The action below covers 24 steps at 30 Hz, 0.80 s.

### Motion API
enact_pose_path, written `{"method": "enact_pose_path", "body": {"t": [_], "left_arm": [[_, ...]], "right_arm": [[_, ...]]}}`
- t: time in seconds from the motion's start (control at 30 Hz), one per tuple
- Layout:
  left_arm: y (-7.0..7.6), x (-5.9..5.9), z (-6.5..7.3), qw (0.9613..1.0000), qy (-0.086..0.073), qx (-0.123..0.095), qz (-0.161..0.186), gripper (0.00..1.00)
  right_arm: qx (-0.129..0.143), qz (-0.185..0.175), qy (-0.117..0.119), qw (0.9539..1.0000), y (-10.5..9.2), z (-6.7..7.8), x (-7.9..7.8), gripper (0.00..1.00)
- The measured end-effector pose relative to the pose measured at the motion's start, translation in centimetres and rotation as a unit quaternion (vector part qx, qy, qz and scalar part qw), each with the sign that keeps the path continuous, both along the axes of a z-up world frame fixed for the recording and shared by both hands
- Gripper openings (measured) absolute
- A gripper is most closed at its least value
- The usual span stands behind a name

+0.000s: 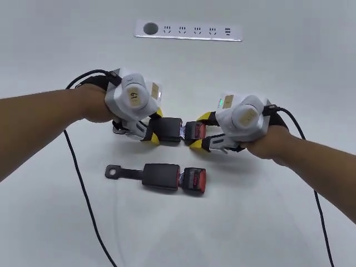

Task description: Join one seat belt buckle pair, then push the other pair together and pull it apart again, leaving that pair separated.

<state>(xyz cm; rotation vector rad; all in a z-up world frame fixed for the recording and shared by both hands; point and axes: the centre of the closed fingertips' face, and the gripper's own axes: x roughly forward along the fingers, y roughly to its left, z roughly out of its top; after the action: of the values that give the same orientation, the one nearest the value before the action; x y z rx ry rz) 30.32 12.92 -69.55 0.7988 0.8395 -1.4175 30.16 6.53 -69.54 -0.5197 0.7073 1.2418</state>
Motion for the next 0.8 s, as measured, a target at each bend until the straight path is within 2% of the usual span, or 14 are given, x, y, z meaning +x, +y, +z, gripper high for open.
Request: {"method": "enact_pose_path", "body": {"t": [0.63,0.8], "left_arm": [[0.1,-0.1,0.1,1.0,0.0,-0.001,0.009,0.33],[0.3,-0.1,0.2,1.0,0.0,-0.005,0.007,0.33]], "right_arm": [[-0.011,-0.001,-0.001,0.9999,-0.2,0.0,-0.2,0.33],[-0.014,-0.003,0.0,0.9999,-1.5,0.0,0.1,0.33]]}}
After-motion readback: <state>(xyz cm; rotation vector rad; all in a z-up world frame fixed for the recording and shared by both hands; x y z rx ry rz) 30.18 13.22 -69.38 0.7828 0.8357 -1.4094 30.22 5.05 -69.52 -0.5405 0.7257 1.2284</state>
